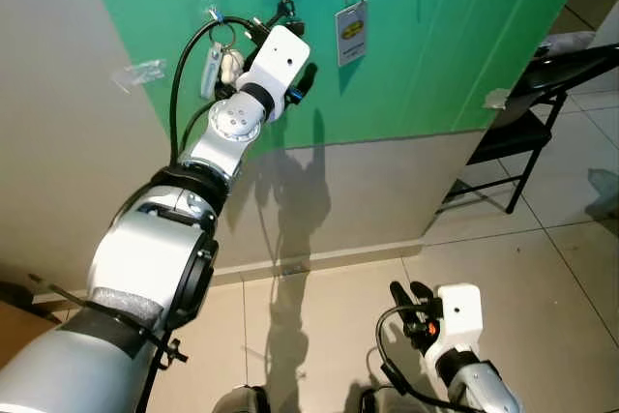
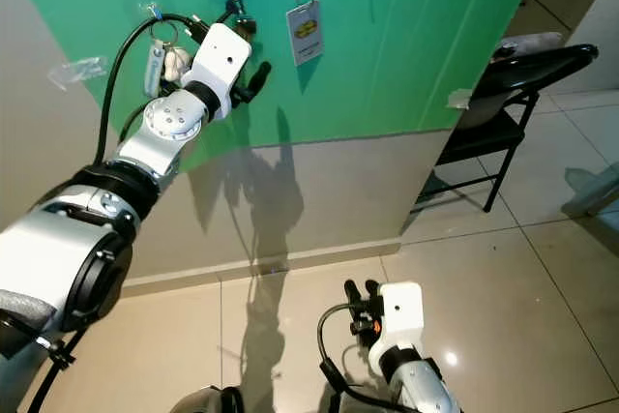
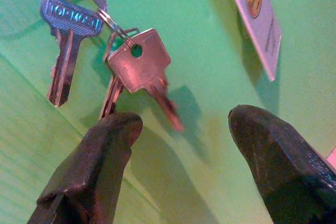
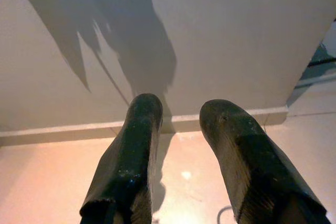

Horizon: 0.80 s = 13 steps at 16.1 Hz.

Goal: Hang keys on a hook

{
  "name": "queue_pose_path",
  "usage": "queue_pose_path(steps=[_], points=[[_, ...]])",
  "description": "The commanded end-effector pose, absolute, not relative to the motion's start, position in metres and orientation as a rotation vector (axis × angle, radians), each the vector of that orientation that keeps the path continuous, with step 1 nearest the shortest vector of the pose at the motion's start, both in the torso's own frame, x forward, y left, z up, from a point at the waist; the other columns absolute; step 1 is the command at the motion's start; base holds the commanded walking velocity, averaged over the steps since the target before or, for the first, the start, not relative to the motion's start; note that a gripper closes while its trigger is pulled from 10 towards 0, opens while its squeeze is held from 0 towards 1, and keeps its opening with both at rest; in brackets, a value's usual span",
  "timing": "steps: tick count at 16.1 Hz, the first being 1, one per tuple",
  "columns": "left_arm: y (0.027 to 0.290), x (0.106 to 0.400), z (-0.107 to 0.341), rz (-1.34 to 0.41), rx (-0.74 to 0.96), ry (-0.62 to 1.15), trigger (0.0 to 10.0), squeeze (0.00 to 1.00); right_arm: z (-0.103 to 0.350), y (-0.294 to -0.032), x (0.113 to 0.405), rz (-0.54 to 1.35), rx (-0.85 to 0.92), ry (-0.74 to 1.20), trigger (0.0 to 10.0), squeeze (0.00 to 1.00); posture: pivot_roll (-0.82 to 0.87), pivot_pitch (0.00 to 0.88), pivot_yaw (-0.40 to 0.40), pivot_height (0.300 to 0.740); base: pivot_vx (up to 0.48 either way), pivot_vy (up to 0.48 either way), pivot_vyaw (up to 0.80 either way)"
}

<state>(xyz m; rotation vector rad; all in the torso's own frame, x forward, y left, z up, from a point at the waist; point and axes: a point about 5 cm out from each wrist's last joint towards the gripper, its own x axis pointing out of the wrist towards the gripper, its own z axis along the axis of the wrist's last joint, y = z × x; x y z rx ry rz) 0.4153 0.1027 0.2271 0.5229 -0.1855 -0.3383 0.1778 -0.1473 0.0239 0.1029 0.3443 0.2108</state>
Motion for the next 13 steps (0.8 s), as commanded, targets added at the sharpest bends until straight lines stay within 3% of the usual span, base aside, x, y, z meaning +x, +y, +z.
queue_pose_path(steps=[1,9,13], points=[[0.107,0.419,0.256,-0.279,0.553,-0.272,10.0,0.00,0.025,-0.147,0.176,0.208,0.103,0.346,10.0,0.00,-0.27,0.111,0.037,0.740,0.000,0.000,0.00],[0.122,0.426,0.292,-0.141,0.683,-0.290,10.0,0.00,0.024,-0.149,0.170,0.211,0.093,0.363,10.0,0.00,-0.29,0.128,0.028,0.740,0.000,0.000,0.00],[0.133,0.428,0.311,-0.073,0.579,-0.273,10.0,0.00,0.024,-0.149,0.168,0.209,0.093,0.370,10.0,0.00,-0.30,0.126,0.033,0.740,0.000,0.000,0.00]])
